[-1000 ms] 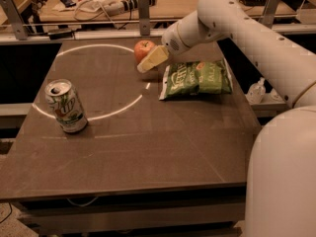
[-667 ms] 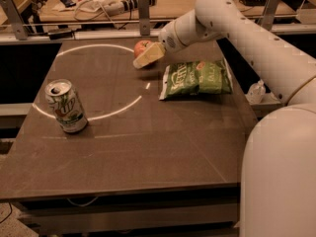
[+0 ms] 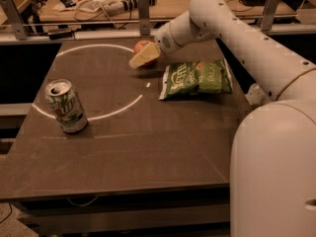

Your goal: Move apple near 7up can

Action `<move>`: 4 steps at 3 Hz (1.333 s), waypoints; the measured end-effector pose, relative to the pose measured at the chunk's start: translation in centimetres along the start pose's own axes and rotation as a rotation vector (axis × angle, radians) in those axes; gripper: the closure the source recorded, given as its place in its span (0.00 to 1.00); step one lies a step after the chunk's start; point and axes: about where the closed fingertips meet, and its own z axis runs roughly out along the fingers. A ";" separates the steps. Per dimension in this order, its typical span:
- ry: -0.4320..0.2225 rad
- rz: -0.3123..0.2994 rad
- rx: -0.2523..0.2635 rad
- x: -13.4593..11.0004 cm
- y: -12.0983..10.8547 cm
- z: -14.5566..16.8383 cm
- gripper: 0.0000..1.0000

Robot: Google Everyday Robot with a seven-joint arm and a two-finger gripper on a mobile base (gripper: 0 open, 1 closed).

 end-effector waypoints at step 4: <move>-0.010 -0.046 -0.035 -0.7 0.2 -1.6 0.87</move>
Offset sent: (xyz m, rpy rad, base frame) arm 0.0027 -0.0107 -0.0019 -0.0075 -0.0071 0.0000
